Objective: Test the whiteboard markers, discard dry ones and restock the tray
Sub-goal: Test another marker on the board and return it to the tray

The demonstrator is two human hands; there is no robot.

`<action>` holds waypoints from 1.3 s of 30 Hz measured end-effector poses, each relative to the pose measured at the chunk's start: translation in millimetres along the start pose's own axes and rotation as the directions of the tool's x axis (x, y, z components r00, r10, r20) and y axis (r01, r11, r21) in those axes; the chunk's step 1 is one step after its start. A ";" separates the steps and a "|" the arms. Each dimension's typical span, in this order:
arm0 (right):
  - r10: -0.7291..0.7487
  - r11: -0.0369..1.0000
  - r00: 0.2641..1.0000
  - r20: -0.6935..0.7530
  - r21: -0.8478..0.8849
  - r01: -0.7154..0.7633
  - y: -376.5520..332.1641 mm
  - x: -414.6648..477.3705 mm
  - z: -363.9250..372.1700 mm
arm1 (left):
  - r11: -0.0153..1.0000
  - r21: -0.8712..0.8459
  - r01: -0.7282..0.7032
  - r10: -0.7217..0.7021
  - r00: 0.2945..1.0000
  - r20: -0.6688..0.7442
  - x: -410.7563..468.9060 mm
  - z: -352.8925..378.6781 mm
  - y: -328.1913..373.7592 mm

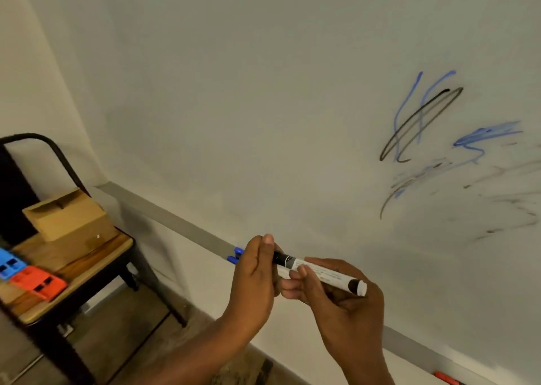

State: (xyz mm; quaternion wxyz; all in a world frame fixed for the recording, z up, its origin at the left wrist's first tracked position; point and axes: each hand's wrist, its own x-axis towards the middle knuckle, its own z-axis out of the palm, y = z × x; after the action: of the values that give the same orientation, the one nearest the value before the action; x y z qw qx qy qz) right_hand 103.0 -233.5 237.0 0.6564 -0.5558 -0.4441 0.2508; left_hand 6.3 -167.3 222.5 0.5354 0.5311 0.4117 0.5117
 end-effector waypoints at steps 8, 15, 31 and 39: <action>-0.003 0.998 0.986 0.166 0.060 -0.007 13.9 2.1 100.0 | 0.999 0.021 -0.049 0.050 0.996 -0.079 36.8 -93.6 -7.7; 0.255 0.950 0.909 0.330 0.092 -0.299 40.7 18.8 192.1 | 0.985 -0.138 0.108 -0.115 0.993 -0.038 63.3 -203.9 -29.0; 0.620 0.779 0.385 0.683 -0.592 -0.206 110.7 -58.4 330.7 | 0.736 -0.437 0.517 -0.656 0.384 -0.649 -77.0 -483.4 -207.0; 0.731 0.626 0.474 0.491 -0.759 -0.179 145.0 -56.3 293.4 | 0.626 -0.456 0.632 -0.681 0.158 -0.715 -92.0 -579.8 -244.7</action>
State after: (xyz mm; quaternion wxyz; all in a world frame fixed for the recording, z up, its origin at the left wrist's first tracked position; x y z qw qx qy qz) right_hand -153.0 -94.0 78.1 0.0809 -0.6749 -0.5548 0.4798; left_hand -550.0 -151.0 -85.4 0.4418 -0.0349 0.7889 0.4257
